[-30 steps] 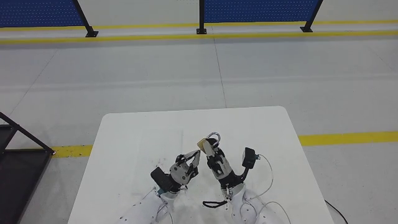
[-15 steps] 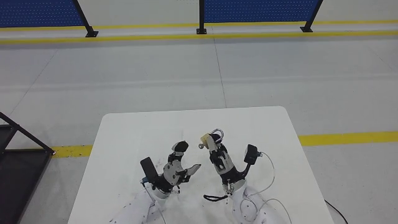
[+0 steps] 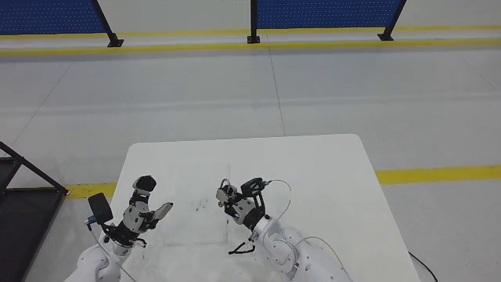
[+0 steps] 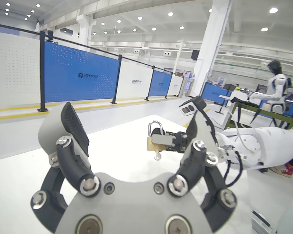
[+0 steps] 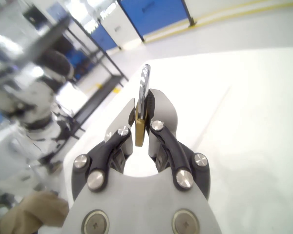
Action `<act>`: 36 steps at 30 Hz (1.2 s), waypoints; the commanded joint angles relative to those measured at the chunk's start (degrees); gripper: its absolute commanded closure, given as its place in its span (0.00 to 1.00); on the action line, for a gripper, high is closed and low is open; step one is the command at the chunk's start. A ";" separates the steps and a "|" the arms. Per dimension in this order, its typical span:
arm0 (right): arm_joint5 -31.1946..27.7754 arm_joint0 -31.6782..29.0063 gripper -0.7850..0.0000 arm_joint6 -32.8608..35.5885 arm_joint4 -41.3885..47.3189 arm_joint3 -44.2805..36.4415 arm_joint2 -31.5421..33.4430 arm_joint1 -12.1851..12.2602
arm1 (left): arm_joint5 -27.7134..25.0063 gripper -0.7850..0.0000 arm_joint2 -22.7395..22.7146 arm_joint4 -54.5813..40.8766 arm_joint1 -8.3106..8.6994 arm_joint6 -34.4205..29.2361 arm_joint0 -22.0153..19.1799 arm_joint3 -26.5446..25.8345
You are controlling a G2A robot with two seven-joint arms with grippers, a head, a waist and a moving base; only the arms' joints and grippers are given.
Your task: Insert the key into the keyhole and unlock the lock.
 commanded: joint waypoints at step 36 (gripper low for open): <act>18.32 -12.70 0.00 -11.96 -35.20 -19.49 2.85 4.13 | -0.09 0.00 -1.67 -4.23 0.11 -4.90 -0.13 2.27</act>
